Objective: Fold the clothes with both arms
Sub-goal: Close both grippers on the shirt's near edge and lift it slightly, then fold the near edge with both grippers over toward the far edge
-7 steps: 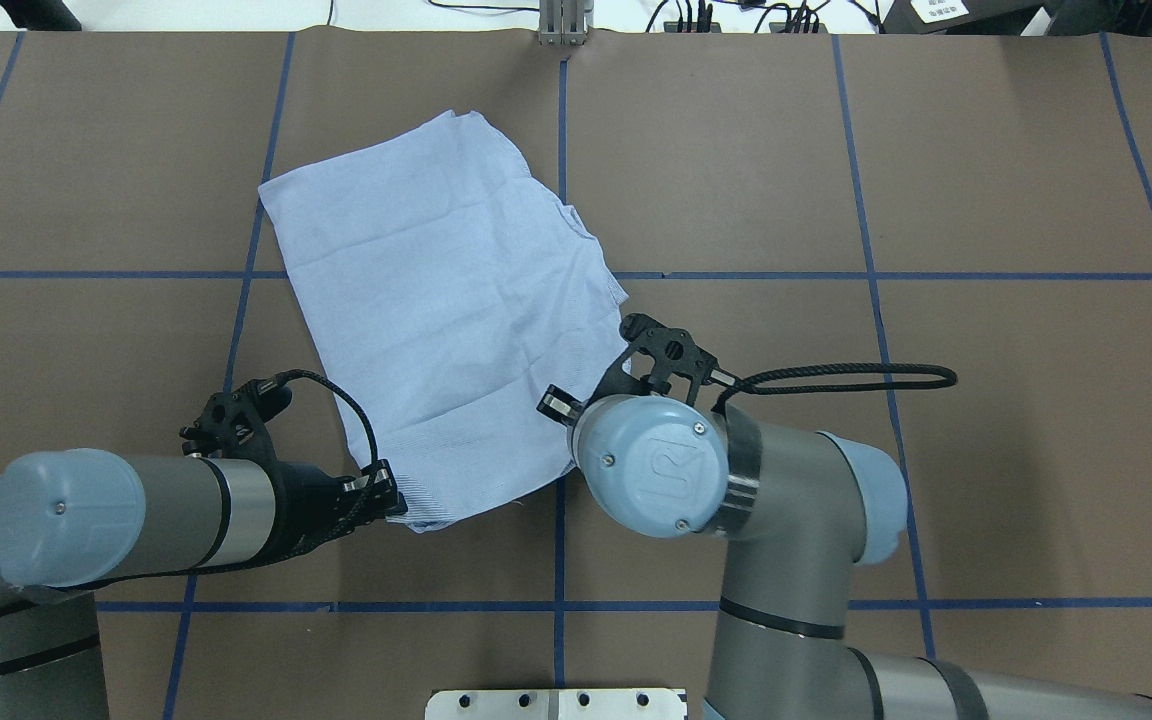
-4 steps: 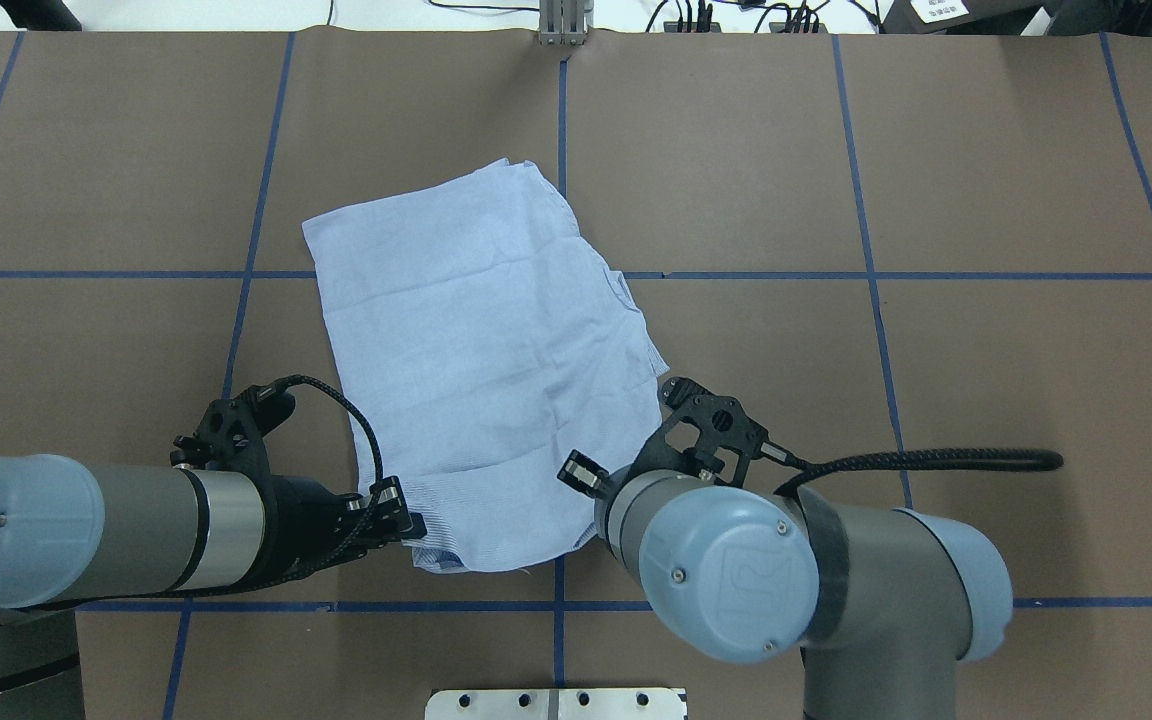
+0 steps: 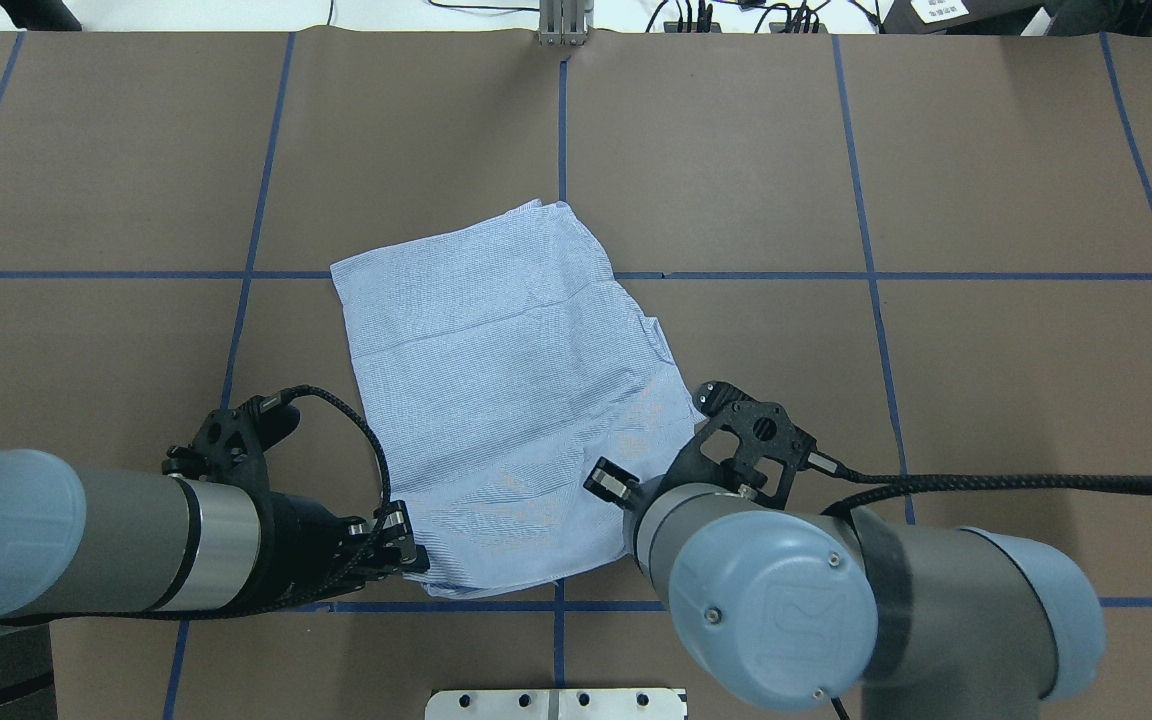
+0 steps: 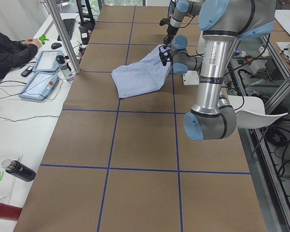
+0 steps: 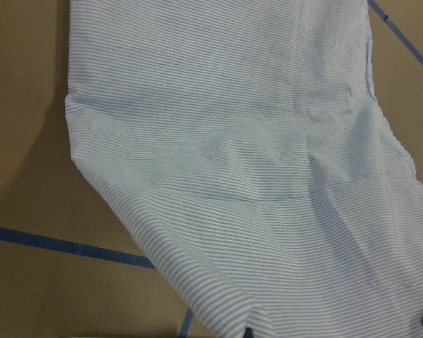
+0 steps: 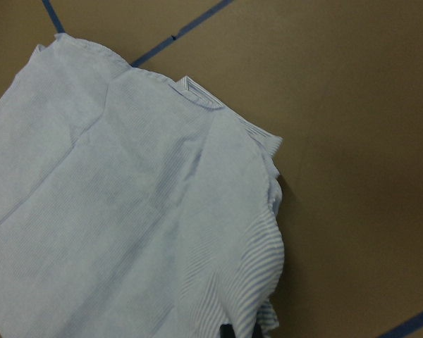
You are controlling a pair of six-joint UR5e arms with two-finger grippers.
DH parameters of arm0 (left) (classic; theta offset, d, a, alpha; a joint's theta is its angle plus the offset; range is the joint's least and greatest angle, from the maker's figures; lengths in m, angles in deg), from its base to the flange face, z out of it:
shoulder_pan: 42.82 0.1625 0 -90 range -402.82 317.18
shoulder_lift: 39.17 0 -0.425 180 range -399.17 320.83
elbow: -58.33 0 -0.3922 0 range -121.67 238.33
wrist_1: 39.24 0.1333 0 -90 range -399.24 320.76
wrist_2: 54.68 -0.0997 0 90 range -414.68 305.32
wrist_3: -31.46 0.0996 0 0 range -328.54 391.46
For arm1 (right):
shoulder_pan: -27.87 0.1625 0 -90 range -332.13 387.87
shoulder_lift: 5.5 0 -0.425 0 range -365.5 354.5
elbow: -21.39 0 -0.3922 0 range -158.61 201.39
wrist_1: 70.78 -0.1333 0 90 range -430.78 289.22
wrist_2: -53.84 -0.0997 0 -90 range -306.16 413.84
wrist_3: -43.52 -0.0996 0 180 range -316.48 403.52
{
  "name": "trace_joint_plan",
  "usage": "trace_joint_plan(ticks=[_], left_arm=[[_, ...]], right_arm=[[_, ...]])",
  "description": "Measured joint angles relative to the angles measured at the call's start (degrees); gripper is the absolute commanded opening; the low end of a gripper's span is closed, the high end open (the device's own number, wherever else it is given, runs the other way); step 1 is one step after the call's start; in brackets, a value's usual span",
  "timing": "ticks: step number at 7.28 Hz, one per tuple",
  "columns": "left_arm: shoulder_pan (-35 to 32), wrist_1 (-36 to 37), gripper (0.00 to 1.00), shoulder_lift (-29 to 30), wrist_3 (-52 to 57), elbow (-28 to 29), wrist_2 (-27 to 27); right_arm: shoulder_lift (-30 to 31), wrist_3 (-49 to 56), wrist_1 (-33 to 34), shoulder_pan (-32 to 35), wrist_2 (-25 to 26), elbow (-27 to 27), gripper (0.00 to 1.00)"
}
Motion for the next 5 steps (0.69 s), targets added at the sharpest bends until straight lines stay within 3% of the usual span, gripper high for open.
trace_joint_plan(ticks=[3,5], left_arm=[[-6.2,12.3,0.00,7.1,4.4,1.3,0.2],[-12.1,15.8,0.00,11.9,10.4,6.8,0.1]], right_arm=[[-9.4,5.5,-3.2,7.2,-0.1,13.3,0.00],[-13.3,9.5,-9.0,11.2,-0.3,22.2,0.00]])
